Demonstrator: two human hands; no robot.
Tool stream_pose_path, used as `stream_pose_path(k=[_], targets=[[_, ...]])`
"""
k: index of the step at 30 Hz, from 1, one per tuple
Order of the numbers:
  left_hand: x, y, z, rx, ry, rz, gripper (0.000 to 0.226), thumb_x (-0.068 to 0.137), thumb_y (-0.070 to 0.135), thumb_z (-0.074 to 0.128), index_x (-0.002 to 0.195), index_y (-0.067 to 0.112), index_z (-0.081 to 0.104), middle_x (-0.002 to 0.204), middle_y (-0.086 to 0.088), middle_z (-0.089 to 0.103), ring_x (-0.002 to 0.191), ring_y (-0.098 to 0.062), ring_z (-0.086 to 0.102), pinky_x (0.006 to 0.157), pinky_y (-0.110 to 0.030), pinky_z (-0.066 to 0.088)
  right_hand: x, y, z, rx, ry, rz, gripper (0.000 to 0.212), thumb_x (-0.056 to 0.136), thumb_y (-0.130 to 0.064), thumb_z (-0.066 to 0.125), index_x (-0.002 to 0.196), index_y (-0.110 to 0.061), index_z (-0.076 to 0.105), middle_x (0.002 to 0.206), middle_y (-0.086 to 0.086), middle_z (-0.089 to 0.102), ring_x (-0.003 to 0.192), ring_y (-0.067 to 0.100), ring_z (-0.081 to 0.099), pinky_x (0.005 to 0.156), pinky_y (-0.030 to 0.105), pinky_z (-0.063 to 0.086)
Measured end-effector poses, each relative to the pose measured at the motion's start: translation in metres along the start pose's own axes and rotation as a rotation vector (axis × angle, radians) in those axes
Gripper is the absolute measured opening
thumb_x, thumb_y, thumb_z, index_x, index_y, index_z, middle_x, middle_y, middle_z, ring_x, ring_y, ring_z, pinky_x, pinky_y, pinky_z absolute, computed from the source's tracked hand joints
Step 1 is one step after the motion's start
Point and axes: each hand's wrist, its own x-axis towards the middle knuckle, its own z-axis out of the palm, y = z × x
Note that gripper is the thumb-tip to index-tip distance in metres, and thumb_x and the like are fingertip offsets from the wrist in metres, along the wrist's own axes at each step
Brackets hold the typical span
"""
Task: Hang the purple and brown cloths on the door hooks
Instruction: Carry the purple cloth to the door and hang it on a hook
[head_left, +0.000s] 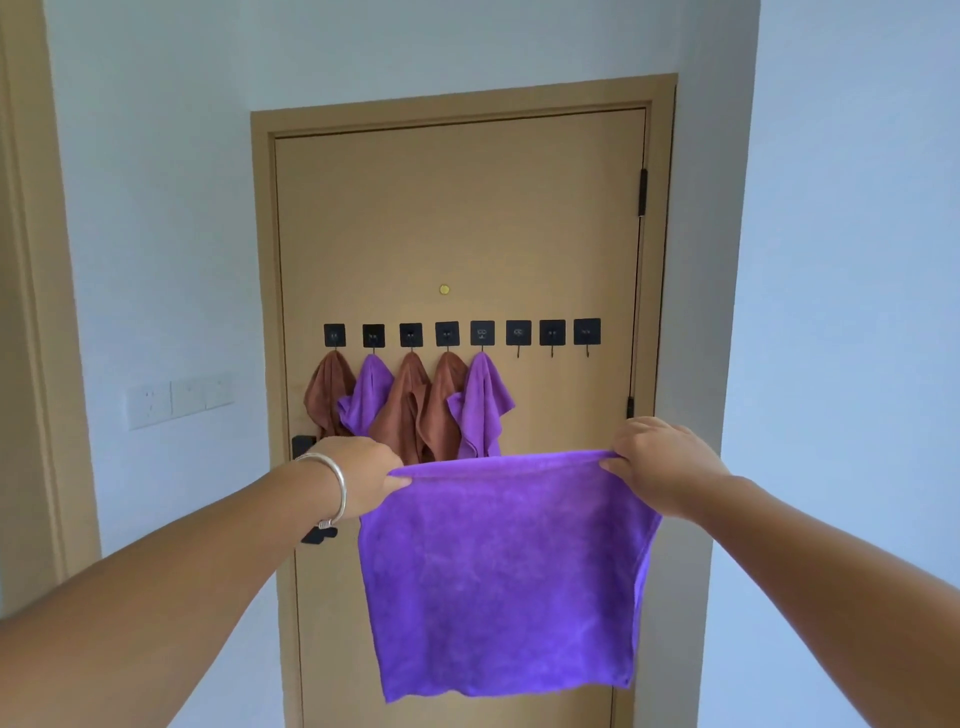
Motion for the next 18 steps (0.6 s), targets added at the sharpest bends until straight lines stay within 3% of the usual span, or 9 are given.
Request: stream_pose_path(k=[5,10,18], targets=[[0.064,0.001,0.015,0.034,-0.025,0.041,0.04,0.102,0.044,0.033,0.083,0.018,0.057,0.074,0.003,0.054,0.065,-0.013,0.048,0.065,-0.029,0.043,0.037,0.021,0.04,-0.019,-0.042,0.027,0.043,0.1,-0.05,0.03,0.098,-0.025,0.065,0.094,-0.01,0.051,0.106,0.013,0.048,0.09,0.031,0.04],[0.134,-0.008,0.033,0.037,-0.007,0.09,0.041,0.102,0.044,0.033,0.093,0.017,0.063,0.088,0.001,0.064,0.077,-0.017,0.058,0.073,-0.031,0.047,0.083,0.039,0.078,-0.079,-0.062,0.081,0.043,0.1,-0.051,0.031,0.098,-0.023,0.064,0.097,-0.008,0.052,0.101,0.013,0.048,0.087,0.029,0.041],[0.255,-0.042,0.054,-0.062,0.056,0.143,0.037,0.102,0.042,0.034,0.075,0.022,0.049,0.069,0.006,0.047,0.063,-0.014,0.044,0.063,-0.028,0.038,0.187,0.058,0.109,-0.129,-0.08,0.172,0.041,0.1,-0.05,0.031,0.097,-0.024,0.062,0.092,-0.007,0.048,0.097,0.016,0.048,0.084,0.03,0.04]])
